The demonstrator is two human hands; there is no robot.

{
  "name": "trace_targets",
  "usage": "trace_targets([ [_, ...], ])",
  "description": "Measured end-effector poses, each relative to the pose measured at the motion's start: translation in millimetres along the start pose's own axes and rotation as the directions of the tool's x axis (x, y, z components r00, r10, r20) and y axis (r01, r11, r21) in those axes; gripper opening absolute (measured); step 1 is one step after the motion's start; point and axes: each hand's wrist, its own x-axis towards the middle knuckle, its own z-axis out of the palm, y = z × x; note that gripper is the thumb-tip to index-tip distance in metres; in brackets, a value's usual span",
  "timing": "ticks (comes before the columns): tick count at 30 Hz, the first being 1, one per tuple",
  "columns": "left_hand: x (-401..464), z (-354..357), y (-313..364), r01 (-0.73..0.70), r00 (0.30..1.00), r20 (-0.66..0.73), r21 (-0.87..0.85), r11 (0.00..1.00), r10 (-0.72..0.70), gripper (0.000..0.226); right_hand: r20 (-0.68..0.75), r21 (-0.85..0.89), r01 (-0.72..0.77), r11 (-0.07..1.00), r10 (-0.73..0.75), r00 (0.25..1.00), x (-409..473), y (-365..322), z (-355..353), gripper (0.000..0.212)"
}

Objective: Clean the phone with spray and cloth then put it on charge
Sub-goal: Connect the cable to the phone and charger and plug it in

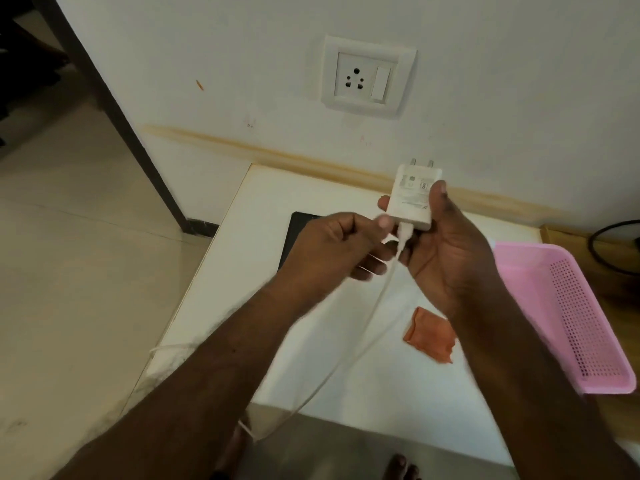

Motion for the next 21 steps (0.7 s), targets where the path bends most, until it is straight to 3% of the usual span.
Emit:
trace_targets([
  [2, 4.2, -19.8, -4.1, 0.048, 0.981, -0.191, 0.407, 0.912, 0.033, 0.044, -0.025, 0.02, -0.009, 1.0, 0.01, 1.0, 0.6, -4.7, -3.2, 0.062],
  [4, 5.8, -37.8, -12.8, 0.199, 0.952, -0.304, 0.712, 0.673, 0.039, 0.051, -0.045, 0.027, -0.02, 0.999, 0.021, 0.999, 1.7, -8.9, -7.4, 0.059],
  [7, 3.3, -46.6, -32.1, 0.375, 0.927, -0.342, 0.827, 0.419, -0.153, 0.086, -0.074, -0.009, -0.04, 0.999, 0.039, 0.996, 1.5, -13.8, -9.0, 0.056],
  [9, 1.6, -42.0, -44.8, 0.397, 0.917, -0.361, 0.863, 0.312, -0.167, 0.095, -0.084, -0.035, -0.046, 0.998, 0.043, 0.996, 1.2, -18.1, -10.1, 0.056],
  [13, 3.2, -31.3, -58.5, 0.399, 0.917, -0.396, 0.892, 0.213, -0.057, 0.097, -0.102, -0.056, -0.054, 0.997, 0.048, 0.994, 0.8, -28.5, -19.4, 0.056],
  [17, 9.7, -25.7, -61.6, 0.383, 0.919, -0.394, 0.892, 0.239, -0.006, 0.088, -0.102, -0.125, -0.064, 0.99, 0.051, 0.993, -2.2, -41.7, -27.2, 0.055],
  [21, 18.2, -35.6, -56.9, 0.368, 0.928, -0.372, 0.897, 0.244, -0.033, 0.094, -0.108, -0.22, -0.04, 0.975, 0.016, 0.994, -4.6, -59.5, -40.7, 0.052],
])
